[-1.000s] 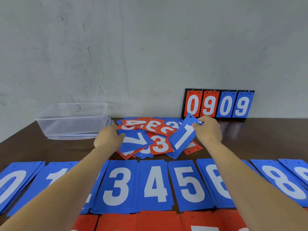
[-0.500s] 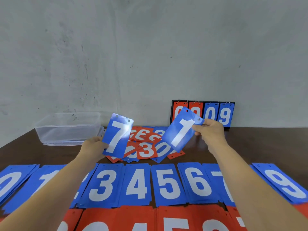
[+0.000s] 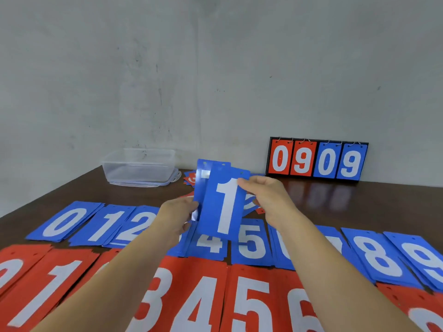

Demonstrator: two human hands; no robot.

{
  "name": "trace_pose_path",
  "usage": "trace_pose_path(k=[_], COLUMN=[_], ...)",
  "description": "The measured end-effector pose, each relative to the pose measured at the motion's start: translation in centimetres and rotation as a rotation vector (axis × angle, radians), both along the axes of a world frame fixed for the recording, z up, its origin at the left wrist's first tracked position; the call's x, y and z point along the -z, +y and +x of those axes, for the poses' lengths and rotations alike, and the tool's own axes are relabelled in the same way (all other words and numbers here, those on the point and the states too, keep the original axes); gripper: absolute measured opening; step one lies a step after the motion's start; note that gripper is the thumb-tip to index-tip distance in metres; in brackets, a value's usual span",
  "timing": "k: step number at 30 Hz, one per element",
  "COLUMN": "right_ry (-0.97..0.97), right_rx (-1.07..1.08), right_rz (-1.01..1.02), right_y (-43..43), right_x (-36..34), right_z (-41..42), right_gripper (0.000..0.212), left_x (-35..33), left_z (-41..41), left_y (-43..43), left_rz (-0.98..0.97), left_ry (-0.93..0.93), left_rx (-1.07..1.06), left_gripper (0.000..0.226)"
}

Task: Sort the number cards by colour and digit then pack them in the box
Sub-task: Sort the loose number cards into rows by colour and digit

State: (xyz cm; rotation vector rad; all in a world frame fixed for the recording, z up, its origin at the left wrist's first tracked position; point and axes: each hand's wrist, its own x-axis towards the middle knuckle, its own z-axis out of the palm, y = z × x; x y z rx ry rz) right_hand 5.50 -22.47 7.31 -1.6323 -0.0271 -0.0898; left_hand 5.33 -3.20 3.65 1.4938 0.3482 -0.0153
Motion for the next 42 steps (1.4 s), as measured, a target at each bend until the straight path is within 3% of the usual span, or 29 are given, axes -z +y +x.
trace_pose_path(k=[9, 15, 20, 23, 31, 38, 42], right_ry=[-0.131, -0.181, -0.132, -0.134, -0.083, -0.013, 0.024], right_rx=[0.094, 0.127, 0.115, 0.101, 0.269, 0.476, 0.584], right_rz=[-0.132, -0.156, -0.162, -0.212, -0.227, -0.269, -0.296], right_y=[4.3, 5.8, 8.0, 10.1, 13.4, 13.2, 12.2], right_x=[1.3, 2.2, 3.1, 3.8, 3.6, 2.7, 2.7], right_z=[-1.8, -4.2, -5.7, -5.6, -2.8, -2.7, -2.9], right_gripper=[0.034, 0.034, 0.013, 0.031, 0.054, 0.044, 0.040], left_x=[-0.7, -0.5, 0.0, 0.0, -0.2, 1.3, 2.7], left_z=[-4.5, -7.6, -8.1, -7.5, -2.5, 1.9, 3.8], left_y=[0.0, 1.7, 5.2, 8.3, 19.2, 25.4, 26.9], left_rz=[-0.172, 0.276, 0.238, 0.227, 0.258, 0.310, 0.437], left_ry=[-0.068, -0.256, -0.249, -0.241, -0.171, -0.044, -0.031], left_rx=[0.024, 0.089, 0.076, 0.061, 0.043, 0.065, 0.062], left_gripper=[0.032, 0.012, 0.012, 0.011, 0.004, 0.007, 0.008])
